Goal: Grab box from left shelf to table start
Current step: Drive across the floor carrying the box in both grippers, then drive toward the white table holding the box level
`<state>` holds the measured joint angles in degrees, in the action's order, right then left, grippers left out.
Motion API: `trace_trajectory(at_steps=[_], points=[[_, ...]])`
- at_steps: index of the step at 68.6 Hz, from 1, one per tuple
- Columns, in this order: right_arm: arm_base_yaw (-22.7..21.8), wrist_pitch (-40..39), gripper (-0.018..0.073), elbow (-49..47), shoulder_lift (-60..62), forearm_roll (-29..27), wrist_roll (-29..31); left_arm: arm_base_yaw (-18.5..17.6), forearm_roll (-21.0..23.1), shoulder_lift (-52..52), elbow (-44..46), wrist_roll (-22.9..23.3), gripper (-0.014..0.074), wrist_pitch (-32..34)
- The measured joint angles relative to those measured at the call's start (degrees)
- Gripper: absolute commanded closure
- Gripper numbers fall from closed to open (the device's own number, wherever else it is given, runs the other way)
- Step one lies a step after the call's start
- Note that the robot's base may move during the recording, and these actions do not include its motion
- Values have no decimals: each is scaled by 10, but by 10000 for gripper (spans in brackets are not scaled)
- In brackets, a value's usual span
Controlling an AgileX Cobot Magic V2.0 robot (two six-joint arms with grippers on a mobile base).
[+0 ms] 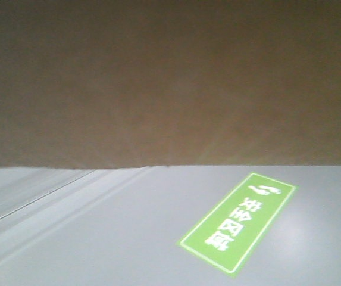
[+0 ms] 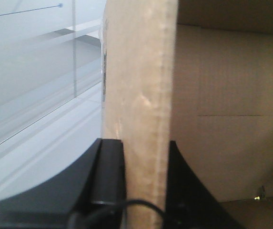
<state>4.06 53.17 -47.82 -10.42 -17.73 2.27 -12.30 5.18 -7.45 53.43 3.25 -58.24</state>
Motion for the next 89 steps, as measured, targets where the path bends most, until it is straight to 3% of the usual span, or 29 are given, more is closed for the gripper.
trace_trajectory(at_steps=[89], points=[[-1, 0, 501, 0, 0, 0, 0, 0, 0, 0, 0, 0, 690, 0]])
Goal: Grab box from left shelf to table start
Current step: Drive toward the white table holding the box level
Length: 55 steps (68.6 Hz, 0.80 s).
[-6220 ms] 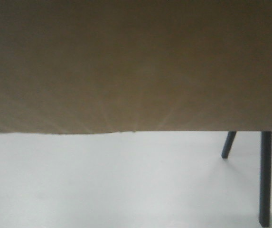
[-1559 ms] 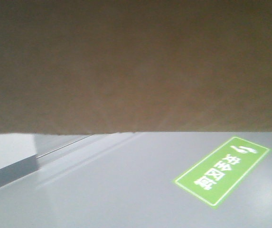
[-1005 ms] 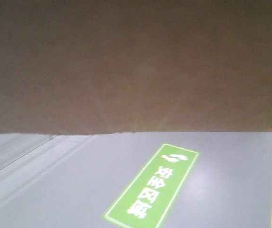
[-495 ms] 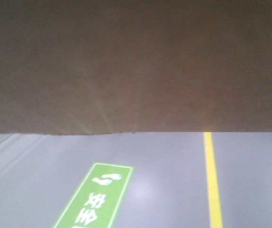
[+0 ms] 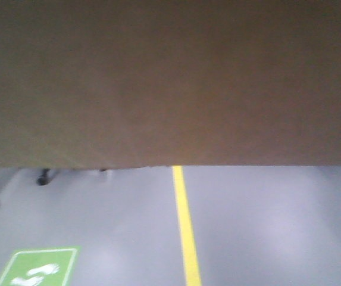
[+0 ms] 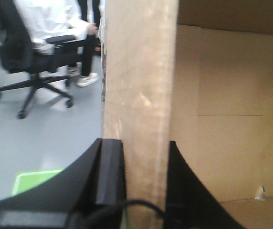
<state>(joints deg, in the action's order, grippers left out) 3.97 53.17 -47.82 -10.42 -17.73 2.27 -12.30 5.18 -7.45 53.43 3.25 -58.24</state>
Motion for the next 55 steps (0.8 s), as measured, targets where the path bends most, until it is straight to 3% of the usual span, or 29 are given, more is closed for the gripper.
trace_trajectory(at_steps=[55], points=[[0, 0, 501, 0, 0, 0, 0, 0, 0, 0, 0, 0, 690, 0]])
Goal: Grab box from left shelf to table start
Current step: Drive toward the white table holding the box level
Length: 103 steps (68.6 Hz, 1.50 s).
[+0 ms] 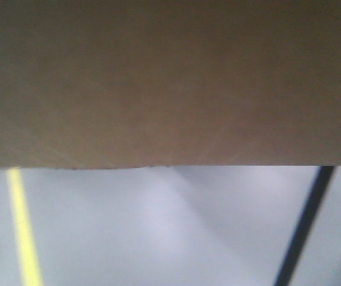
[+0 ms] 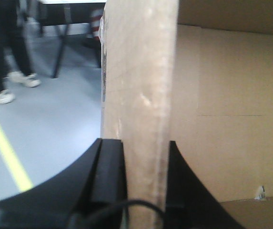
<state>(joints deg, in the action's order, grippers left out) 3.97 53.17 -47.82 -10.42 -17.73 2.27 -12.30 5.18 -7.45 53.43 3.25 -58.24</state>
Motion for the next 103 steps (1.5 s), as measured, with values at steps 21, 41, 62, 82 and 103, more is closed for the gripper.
trace_trajectory(at_steps=[21, 41, 62, 82, 103], points=[[0, 0, 501, 0, 0, 0, 0, 0, 0, 0, 0, 0, 690, 0], [0, 0, 501, 0, 0, 0, 0, 0, 0, 0, 0, 0, 690, 0], [0, 0, 501, 0, 0, 0, 0, 0, 0, 0, 0, 0, 690, 0], [0, 0, 501, 0, 0, 0, 0, 0, 0, 0, 0, 0, 690, 0], [0, 0, 501, 0, 0, 0, 0, 0, 0, 0, 0, 0, 690, 0]])
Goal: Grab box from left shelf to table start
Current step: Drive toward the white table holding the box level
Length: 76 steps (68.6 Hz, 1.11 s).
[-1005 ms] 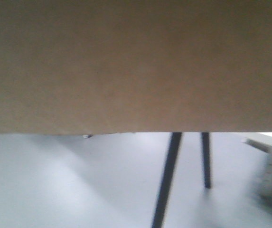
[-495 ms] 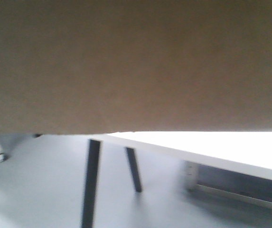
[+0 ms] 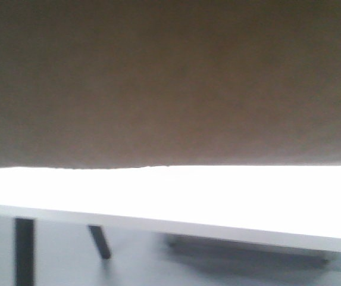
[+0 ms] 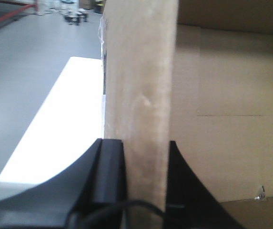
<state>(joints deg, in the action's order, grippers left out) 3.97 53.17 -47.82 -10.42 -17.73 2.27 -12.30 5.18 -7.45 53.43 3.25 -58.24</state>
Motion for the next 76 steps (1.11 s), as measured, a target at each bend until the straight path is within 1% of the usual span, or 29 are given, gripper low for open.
trace_trajectory(at_steps=[76], points=[[0, 0, 501, 0, 0, 0, 0, 0, 0, 0, 0, 0, 690, 1]])
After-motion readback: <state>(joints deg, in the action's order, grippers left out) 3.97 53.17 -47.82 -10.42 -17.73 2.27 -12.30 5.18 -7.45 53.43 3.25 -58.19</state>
